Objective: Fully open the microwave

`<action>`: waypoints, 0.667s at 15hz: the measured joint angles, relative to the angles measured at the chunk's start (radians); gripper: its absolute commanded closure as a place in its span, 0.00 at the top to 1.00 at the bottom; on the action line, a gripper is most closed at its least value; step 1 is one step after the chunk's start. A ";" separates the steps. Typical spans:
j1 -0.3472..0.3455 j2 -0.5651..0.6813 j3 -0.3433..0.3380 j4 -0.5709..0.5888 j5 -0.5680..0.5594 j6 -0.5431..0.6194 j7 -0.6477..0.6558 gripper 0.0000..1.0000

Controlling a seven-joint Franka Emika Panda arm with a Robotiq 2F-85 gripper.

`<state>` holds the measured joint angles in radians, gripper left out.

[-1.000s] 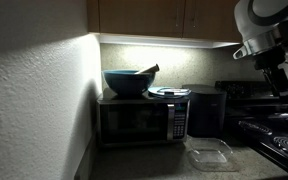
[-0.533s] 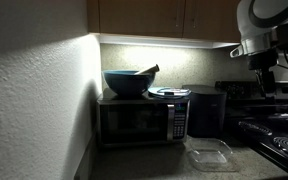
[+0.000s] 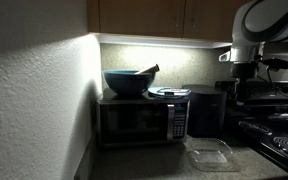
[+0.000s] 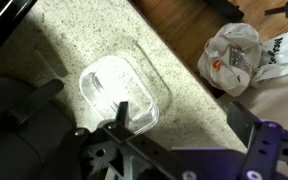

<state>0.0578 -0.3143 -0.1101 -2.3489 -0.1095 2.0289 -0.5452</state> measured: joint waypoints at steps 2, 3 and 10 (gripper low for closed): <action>0.000 0.003 -0.001 0.000 0.002 0.009 0.000 1.00; 0.000 0.003 -0.001 0.000 0.002 0.009 0.000 1.00; 0.042 0.018 0.002 -0.048 0.142 0.135 -0.028 1.00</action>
<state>0.1001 -0.2966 -0.1081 -2.3973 0.0330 2.1643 -0.5729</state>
